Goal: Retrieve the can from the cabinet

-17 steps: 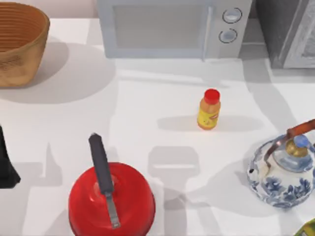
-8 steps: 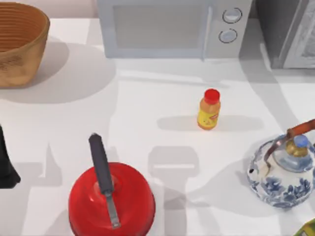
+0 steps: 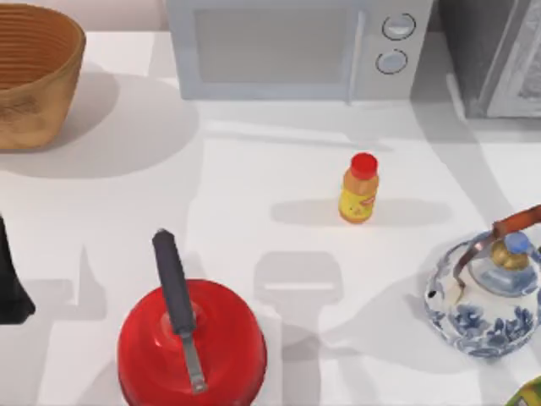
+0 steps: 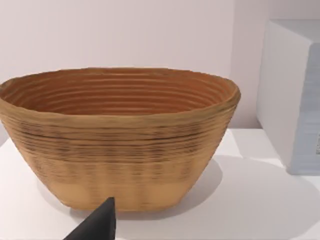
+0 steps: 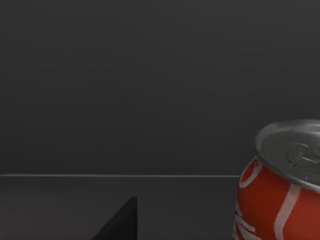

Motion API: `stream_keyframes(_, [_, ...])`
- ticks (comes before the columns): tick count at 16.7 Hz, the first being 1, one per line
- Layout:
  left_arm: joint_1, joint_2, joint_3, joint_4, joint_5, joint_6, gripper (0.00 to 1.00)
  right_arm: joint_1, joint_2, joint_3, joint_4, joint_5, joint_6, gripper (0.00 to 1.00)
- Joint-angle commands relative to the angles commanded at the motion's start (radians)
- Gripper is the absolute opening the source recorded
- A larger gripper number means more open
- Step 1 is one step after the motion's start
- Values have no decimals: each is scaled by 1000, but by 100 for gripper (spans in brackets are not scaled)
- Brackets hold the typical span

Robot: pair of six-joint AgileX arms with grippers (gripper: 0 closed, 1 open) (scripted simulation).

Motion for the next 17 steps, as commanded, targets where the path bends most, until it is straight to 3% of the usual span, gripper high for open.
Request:
stream_keyframes(9, [0, 0, 0, 0, 0, 0, 100, 0, 0, 0, 0, 0, 0, 2])
stream_keyframes(17, [0, 0, 0, 0, 0, 0, 100, 0, 0, 0, 0, 0, 0, 0])
